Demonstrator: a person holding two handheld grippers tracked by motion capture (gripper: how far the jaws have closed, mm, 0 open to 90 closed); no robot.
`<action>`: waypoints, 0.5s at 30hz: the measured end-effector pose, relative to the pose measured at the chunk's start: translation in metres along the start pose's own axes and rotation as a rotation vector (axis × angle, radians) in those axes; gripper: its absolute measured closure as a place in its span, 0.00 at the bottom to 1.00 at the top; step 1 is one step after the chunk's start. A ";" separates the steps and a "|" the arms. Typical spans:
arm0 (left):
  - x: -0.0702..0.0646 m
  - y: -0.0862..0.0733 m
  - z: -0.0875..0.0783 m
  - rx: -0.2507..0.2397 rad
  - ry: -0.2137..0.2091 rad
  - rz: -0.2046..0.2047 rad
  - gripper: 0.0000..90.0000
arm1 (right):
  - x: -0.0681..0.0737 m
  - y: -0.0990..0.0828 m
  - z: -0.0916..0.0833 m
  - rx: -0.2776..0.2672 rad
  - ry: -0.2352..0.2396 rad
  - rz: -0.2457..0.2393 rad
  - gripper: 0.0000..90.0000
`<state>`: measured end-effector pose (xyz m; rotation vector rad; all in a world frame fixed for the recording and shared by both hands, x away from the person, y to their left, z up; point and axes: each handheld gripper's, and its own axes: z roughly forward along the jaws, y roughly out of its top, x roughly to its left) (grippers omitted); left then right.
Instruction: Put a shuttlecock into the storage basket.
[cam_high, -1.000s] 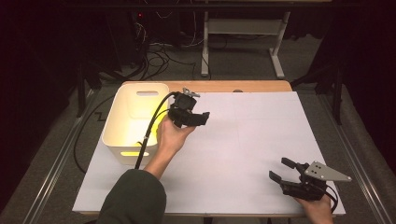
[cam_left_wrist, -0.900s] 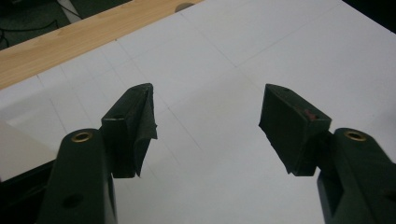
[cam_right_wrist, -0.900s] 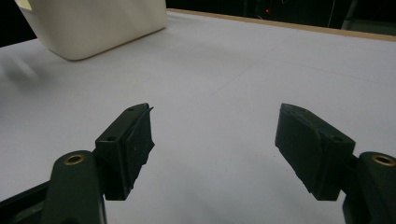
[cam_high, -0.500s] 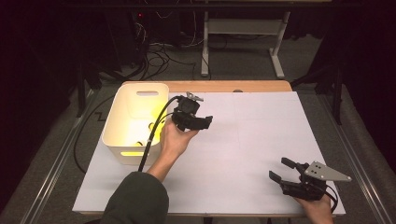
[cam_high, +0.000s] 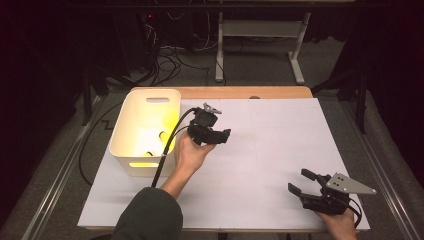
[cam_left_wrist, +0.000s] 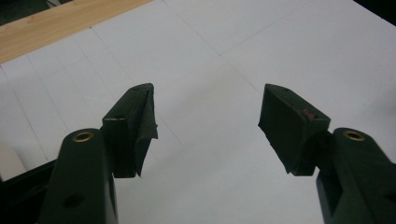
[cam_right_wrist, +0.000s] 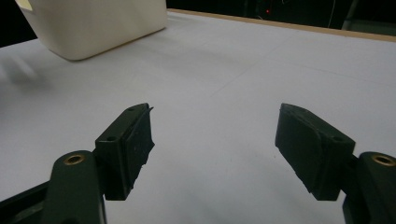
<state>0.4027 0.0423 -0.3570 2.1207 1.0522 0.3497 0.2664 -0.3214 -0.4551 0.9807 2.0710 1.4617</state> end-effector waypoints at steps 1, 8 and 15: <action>0.000 -0.001 0.001 0.003 -0.001 -0.001 0.41 | 0.000 0.000 0.000 0.000 0.000 0.001 0.31; -0.001 -0.009 0.006 0.009 -0.008 -0.004 0.41 | 0.000 0.000 0.000 0.000 -0.001 0.001 0.31; 0.000 -0.017 0.009 0.011 -0.009 -0.017 0.41 | 0.000 0.000 0.000 -0.001 0.000 0.001 0.31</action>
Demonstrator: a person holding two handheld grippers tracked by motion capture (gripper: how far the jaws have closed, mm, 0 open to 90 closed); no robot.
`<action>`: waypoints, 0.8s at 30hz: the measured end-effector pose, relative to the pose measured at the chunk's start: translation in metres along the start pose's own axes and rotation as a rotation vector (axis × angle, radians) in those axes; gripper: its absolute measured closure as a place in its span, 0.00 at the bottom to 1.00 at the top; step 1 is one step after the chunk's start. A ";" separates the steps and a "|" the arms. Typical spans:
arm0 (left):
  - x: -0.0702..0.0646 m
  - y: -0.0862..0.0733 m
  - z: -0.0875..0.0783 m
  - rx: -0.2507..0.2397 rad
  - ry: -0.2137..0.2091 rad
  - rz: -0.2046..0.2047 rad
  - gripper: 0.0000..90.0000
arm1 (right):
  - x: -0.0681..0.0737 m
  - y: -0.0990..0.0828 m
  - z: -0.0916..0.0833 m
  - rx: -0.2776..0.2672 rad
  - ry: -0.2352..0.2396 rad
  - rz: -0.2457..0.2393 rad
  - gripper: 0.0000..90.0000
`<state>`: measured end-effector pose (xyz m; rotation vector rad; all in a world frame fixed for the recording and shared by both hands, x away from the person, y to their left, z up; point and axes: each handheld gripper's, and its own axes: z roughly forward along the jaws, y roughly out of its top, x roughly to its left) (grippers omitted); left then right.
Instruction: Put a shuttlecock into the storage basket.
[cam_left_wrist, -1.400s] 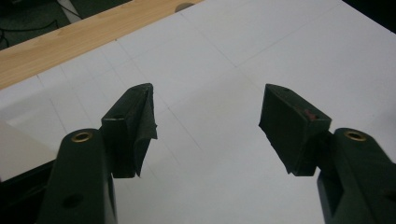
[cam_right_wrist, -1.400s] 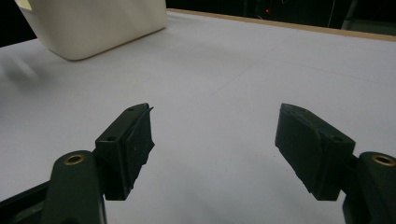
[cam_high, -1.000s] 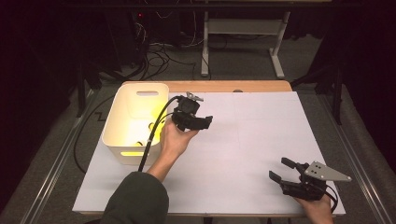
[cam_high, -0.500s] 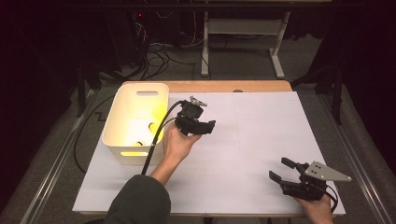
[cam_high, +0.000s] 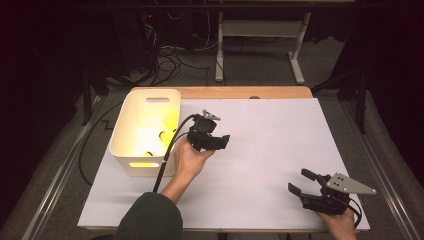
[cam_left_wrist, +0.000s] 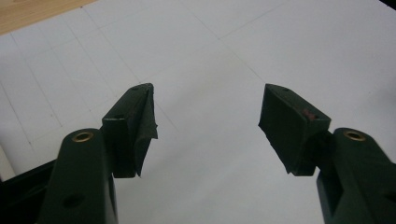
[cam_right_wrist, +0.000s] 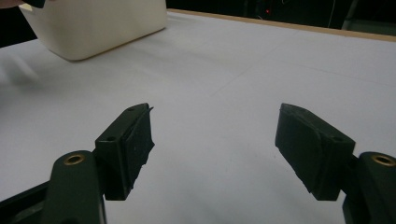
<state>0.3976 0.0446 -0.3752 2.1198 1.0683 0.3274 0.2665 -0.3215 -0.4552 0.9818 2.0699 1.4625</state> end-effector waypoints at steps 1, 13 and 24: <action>0.000 -0.001 0.000 0.001 0.000 0.001 0.41 | 0.000 0.000 0.000 0.000 -0.001 0.001 0.31; 0.003 -0.019 0.006 0.021 -0.009 -0.012 0.41 | 0.000 0.000 0.000 0.002 0.000 0.000 0.31; 0.000 -0.030 0.008 0.025 -0.011 0.002 0.41 | 0.000 0.000 0.000 0.002 -0.003 0.000 0.31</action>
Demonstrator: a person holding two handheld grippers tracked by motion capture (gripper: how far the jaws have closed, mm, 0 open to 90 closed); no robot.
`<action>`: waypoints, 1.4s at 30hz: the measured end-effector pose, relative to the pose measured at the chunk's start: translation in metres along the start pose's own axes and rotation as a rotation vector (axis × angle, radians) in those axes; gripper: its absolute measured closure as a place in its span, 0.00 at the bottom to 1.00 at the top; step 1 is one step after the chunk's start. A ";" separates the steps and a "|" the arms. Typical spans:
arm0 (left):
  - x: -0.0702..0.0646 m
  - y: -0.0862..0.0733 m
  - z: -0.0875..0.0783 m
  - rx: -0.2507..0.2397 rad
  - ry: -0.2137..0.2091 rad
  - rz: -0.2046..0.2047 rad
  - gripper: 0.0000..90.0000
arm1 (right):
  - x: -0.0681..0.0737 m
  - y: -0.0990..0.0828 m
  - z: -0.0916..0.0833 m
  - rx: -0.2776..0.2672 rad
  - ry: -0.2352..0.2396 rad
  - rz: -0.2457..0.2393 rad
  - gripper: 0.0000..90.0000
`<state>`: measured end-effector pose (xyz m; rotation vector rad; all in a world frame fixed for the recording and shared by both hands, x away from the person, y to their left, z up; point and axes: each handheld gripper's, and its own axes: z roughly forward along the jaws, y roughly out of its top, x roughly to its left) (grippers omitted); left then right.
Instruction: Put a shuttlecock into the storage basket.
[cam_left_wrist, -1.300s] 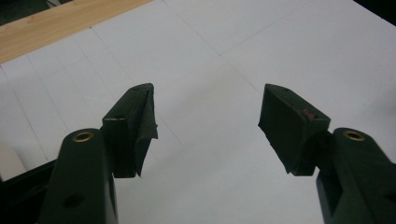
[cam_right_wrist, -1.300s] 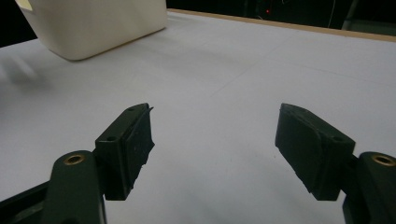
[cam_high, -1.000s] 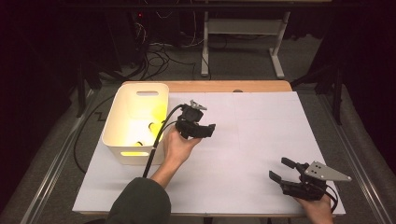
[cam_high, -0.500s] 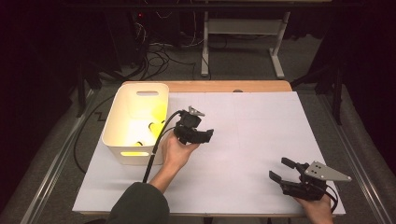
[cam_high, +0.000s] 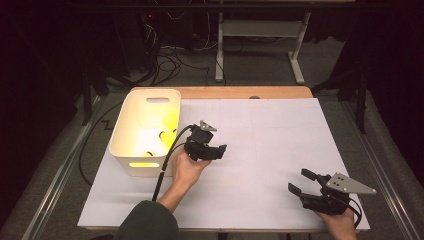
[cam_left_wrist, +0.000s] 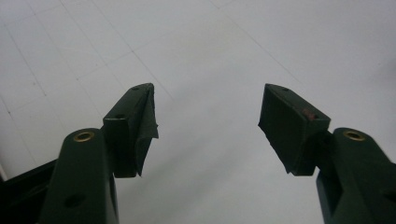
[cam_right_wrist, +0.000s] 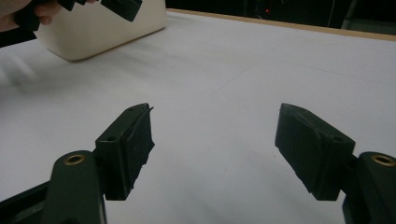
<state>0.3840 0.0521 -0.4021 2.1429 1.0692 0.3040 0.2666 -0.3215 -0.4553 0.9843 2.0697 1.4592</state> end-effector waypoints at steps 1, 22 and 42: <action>0.000 -0.001 0.000 0.001 -0.001 -0.001 0.41 | 0.000 0.000 0.000 0.000 0.002 -0.001 0.31; -0.002 -0.024 0.001 0.013 -0.014 0.011 0.42 | 0.000 0.000 0.000 0.000 0.003 -0.001 0.31; -0.005 -0.041 -0.005 0.004 -0.029 0.017 0.43 | 0.000 0.000 0.000 0.000 0.003 -0.002 0.31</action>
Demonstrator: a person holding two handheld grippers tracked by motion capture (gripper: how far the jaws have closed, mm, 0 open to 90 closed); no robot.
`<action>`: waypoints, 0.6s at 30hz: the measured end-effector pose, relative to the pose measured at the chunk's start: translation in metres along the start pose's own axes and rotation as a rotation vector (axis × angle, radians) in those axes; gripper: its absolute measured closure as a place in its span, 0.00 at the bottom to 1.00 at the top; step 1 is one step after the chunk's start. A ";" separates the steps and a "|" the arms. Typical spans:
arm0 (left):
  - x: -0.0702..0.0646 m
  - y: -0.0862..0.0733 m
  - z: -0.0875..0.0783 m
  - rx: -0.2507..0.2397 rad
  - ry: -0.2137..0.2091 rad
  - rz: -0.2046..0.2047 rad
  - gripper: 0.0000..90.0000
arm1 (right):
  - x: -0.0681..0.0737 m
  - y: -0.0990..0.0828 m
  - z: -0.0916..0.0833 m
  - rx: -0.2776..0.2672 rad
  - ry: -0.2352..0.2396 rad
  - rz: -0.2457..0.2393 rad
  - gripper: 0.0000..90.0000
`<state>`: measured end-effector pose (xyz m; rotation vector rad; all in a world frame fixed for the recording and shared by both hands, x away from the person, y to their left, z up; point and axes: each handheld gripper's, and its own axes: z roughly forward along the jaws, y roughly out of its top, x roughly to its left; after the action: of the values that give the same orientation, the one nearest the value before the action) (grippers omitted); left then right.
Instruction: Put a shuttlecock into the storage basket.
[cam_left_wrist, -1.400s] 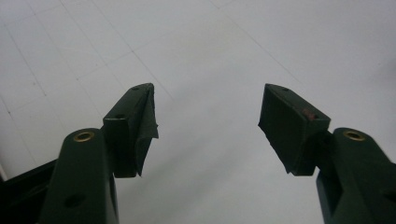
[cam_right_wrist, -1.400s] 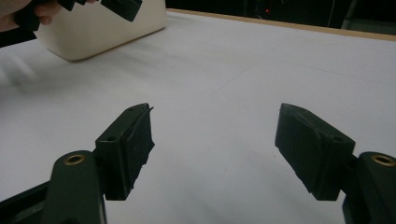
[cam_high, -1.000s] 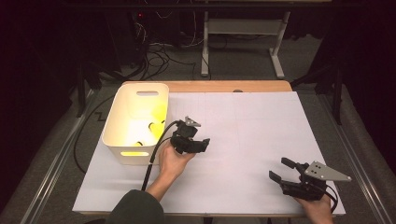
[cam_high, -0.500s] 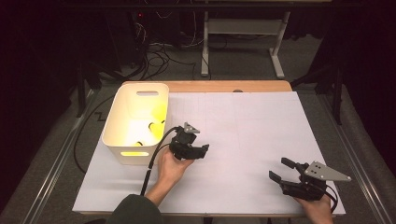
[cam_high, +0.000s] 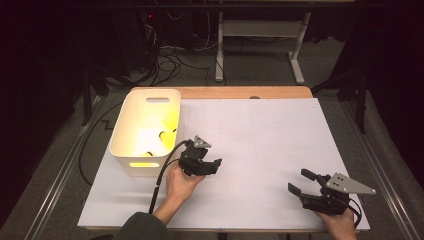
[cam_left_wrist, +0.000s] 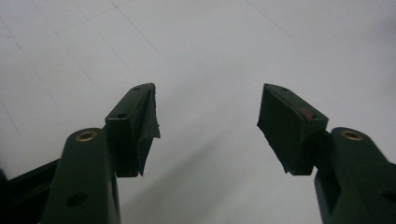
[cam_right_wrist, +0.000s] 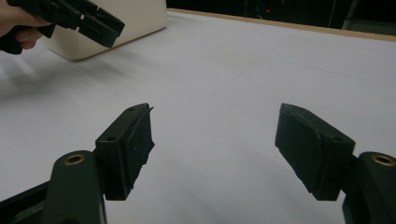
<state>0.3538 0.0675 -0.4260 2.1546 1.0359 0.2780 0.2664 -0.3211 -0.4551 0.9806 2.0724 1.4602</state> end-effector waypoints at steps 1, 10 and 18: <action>0.000 -0.001 0.000 0.001 0.001 0.001 0.43 | 0.000 0.000 0.000 0.000 0.000 0.001 0.31; 0.000 -0.011 -0.003 0.003 -0.002 0.001 0.43 | 0.000 0.000 0.000 -0.001 0.000 0.000 0.31; 0.002 -0.018 -0.006 0.000 -0.004 0.000 0.43 | 0.000 0.000 0.000 0.000 -0.001 0.000 0.31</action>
<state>0.3412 0.0796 -0.4347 2.1542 1.0338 0.2742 0.2664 -0.3211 -0.4551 0.9812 2.0718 1.4600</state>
